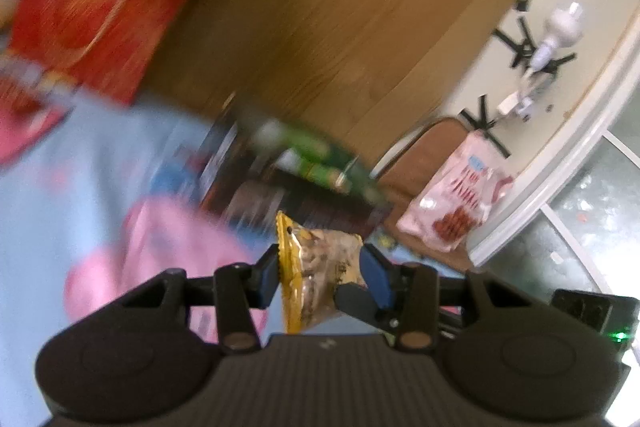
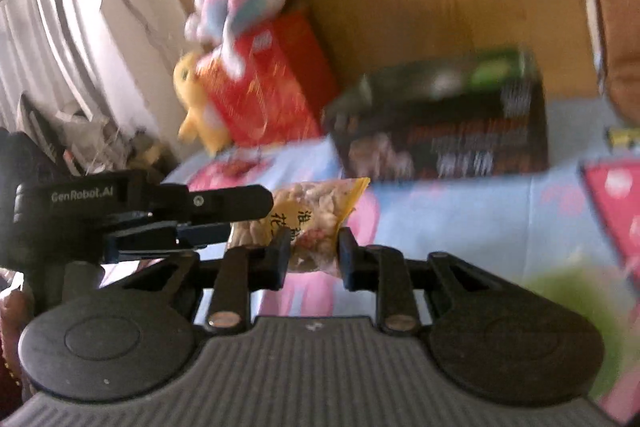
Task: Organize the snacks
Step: 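Lift the yellow peanut bag into the black tin box and open the left tool, then grasp the green packet on the bedsheet with the left tool, then lower the green packet into the black tin box and open the left tool, then grasp the red-orange snack packet with the left tool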
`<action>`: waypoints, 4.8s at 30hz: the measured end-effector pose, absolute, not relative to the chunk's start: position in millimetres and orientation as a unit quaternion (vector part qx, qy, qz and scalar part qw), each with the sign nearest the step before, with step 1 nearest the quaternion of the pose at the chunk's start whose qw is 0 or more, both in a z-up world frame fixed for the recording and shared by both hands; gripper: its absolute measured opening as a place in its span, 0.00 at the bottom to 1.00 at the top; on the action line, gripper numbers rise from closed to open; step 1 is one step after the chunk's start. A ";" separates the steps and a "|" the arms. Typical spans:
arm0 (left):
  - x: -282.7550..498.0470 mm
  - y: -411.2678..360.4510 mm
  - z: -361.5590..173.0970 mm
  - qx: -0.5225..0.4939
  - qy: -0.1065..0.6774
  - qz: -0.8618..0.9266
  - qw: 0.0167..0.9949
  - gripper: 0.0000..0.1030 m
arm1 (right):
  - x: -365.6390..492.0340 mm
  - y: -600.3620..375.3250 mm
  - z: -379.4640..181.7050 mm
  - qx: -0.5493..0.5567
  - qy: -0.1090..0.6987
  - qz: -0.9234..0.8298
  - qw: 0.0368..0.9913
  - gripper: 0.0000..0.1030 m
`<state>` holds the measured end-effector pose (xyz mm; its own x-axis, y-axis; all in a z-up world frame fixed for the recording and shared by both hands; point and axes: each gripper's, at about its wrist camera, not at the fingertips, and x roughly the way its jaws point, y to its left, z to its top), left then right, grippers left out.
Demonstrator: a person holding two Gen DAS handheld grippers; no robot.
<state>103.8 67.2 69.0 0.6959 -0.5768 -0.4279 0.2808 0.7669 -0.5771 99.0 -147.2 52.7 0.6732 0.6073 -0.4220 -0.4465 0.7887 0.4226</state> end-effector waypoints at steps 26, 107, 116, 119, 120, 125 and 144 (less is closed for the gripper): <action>124.8 16.8 79.8 -0.185 0.306 -0.233 0.904 0.56 | 103.5 -264.5 57.2 0.218 0.259 0.155 0.928 0.44; 218.1 48.3 66.3 -0.225 0.294 -0.198 0.908 0.48 | 197.6 -135.6 59.5 0.012 0.202 0.190 0.961 0.52; 144.6 52.5 60.3 -0.214 0.309 -0.241 0.895 0.56 | 116.6 -208.4 48.1 0.086 0.252 0.207 0.942 0.61; 124.3 30.9 38.8 -0.210 0.356 -0.267 0.871 0.58 | 82.2 -226.6 29.0 0.115 0.296 0.209 0.925 0.68; 119.2 24.9 31.0 -0.210 0.372 -0.272 0.862 0.58 | 71.0 -229.5 23.2 0.118 0.310 0.207 0.920 0.69; 97.9 3.8 4.8 -0.224 0.426 -0.288 0.828 0.58 | 24.1 -213.6 11.6 0.057 0.322 0.210 0.921 0.78; 84.8 -35.1 -9.8 -0.242 0.468 -0.337 0.780 0.26 | -2.1 -200.1 8.2 -0.017 0.281 0.210 0.936 0.28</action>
<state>84.8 -35.1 -9.8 0.3350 -0.7523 -0.5673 0.2984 0.6558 -0.6935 -2.1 -200.1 8.2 0.7535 0.3847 -0.5332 -0.4035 0.9108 0.0869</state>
